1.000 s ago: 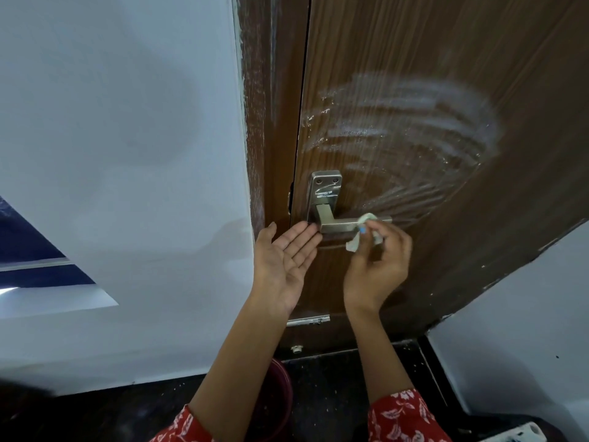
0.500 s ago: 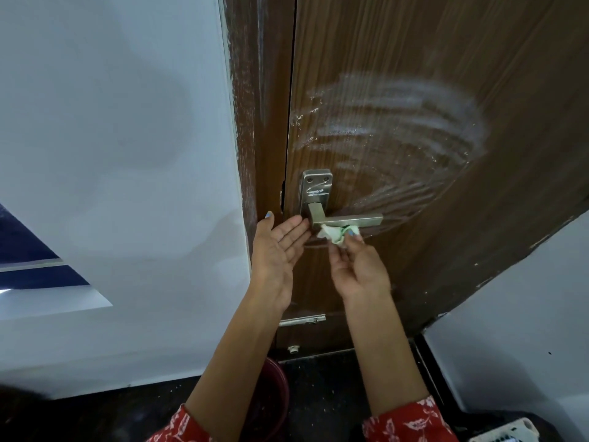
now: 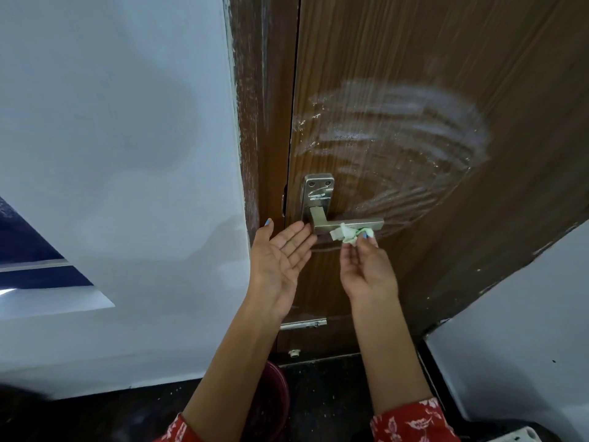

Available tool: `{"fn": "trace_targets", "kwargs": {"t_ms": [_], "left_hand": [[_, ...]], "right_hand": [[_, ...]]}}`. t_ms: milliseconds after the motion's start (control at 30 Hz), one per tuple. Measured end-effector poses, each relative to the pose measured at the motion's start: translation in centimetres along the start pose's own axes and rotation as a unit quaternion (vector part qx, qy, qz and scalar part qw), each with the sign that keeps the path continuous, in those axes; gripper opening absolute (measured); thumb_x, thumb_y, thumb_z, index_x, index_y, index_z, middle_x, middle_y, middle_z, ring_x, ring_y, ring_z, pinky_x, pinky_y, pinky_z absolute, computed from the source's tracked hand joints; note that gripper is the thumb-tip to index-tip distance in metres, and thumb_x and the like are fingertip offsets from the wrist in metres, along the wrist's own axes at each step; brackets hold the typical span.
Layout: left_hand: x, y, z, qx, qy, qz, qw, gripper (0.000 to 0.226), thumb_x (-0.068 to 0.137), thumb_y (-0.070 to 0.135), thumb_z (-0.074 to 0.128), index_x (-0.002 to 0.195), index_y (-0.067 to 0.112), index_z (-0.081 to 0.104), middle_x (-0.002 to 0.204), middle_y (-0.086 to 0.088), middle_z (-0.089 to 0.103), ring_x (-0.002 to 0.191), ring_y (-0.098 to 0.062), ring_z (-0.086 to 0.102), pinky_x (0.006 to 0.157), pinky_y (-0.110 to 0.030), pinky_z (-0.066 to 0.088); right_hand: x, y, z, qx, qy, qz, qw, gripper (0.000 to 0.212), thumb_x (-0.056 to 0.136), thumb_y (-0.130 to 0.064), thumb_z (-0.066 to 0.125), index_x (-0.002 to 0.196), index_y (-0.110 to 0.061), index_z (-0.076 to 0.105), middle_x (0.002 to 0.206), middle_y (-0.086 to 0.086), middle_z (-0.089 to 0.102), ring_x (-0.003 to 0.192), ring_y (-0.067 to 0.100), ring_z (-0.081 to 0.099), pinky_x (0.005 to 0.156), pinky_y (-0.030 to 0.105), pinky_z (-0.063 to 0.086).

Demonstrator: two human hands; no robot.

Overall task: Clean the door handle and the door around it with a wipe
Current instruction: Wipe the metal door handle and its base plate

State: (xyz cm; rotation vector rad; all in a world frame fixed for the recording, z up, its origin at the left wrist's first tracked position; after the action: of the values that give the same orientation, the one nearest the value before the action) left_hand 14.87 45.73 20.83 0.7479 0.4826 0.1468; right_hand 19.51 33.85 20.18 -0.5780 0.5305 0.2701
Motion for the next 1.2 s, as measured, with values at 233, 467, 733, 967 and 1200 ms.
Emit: {"fn": "trace_targets", "kwargs": {"t_ms": [233,467,733,967,1200], "left_hand": [[0.2,0.1,0.0,-0.008,0.014,-0.004,1.000,0.056,0.097,0.045,0.030,0.120,0.004,0.060,0.117,-0.013,0.067,0.110,-0.022,0.062,0.106,-0.036,0.039],[0.1,0.0,-0.1,-0.055,0.014,-0.026,0.998,0.055,0.097,0.044,0.034,0.124,0.002,0.056,0.121,-0.015,0.064,0.109,-0.027,0.062,0.100,-0.037,0.045],[0.3,0.3,-0.2,-0.073,0.029,-0.039,0.996,0.058,0.095,0.046,0.037,0.117,-0.002,0.060,0.112,-0.020,0.068,0.104,-0.028,0.064,0.089,-0.035,0.050],[0.4,0.4,-0.5,-0.077,0.033,-0.045,0.995,0.056,0.095,0.044,0.039,0.117,-0.003,0.059,0.112,-0.021,0.067,0.106,-0.030,0.063,0.090,-0.037,0.050],[0.5,0.7,-0.6,-0.056,0.033,-0.052,0.997,0.055,0.095,0.044,0.038,0.116,-0.002,0.060,0.112,-0.021,0.068,0.107,-0.031,0.063,0.091,-0.037,0.050]], "right_hand": [[-0.4,1.2,0.6,-0.027,-0.038,0.049,0.998,0.033,0.093,0.003,0.046,0.125,0.001,0.051,0.106,0.017,0.062,0.096,0.021,0.062,0.076,0.030,0.051],[-1.7,-3.5,0.6,-0.095,0.029,-0.303,0.948,0.020,0.088,-0.001,0.058,0.104,-0.011,0.062,0.103,0.000,0.064,0.099,0.009,0.063,0.081,0.020,0.052],[-4.2,0.0,6.4,-0.689,-0.114,-0.571,0.432,0.020,0.086,-0.006,0.059,0.104,-0.010,0.069,0.101,0.006,0.067,0.097,0.019,0.056,0.075,0.020,0.040],[-3.6,-0.8,6.9,-0.695,-0.058,-0.536,0.476,0.020,0.085,-0.005,0.060,0.102,-0.012,0.069,0.102,0.005,0.068,0.096,0.018,0.062,0.077,0.019,0.043],[-4.5,-1.0,6.9,-0.688,-0.116,-0.526,0.486,0.021,0.086,-0.003,0.060,0.102,-0.012,0.070,0.101,0.004,0.068,0.093,0.014,0.062,0.080,0.023,0.053]]}}
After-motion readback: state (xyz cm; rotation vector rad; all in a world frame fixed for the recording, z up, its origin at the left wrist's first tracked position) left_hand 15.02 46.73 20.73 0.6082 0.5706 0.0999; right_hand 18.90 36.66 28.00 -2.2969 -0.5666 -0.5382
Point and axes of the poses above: each hand's wrist, its own x-axis towards the middle knuckle, its own z-axis out of the palm, y = z × x, the point moved 6 cm from there along x, towards the middle knuckle
